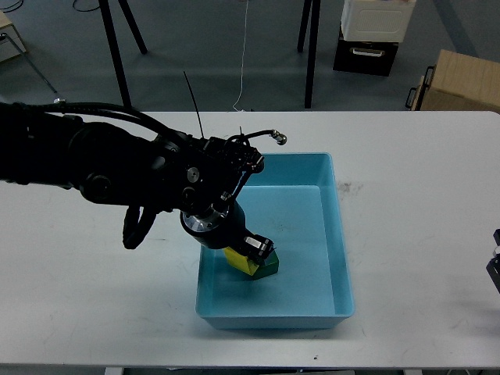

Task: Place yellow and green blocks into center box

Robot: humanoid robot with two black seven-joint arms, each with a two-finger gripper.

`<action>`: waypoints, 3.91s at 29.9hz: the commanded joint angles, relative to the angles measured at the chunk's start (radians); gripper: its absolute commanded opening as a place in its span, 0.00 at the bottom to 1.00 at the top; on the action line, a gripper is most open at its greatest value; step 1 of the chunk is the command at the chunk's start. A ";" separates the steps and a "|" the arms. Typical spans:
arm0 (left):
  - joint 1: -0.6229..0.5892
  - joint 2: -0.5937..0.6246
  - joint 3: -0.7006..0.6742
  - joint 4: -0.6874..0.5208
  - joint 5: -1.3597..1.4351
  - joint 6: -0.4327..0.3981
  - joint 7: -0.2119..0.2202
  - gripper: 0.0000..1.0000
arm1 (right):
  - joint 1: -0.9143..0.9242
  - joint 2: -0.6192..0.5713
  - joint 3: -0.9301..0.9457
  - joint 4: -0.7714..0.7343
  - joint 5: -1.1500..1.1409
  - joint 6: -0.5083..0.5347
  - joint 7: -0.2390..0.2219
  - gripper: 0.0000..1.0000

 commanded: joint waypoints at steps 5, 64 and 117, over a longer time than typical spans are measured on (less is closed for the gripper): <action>0.005 -0.024 -0.007 0.046 -0.003 0.026 -0.132 0.93 | 0.000 -0.001 -0.009 0.000 -0.001 0.000 0.000 1.00; 0.187 0.254 -0.583 0.371 -0.132 0.136 -0.517 1.00 | 0.066 -0.019 -0.017 -0.079 -0.021 0.000 -0.003 1.00; 2.254 -0.119 -2.100 -0.351 -0.467 0.000 -0.265 1.00 | -0.040 0.094 -0.147 0.116 -0.053 0.000 0.118 1.00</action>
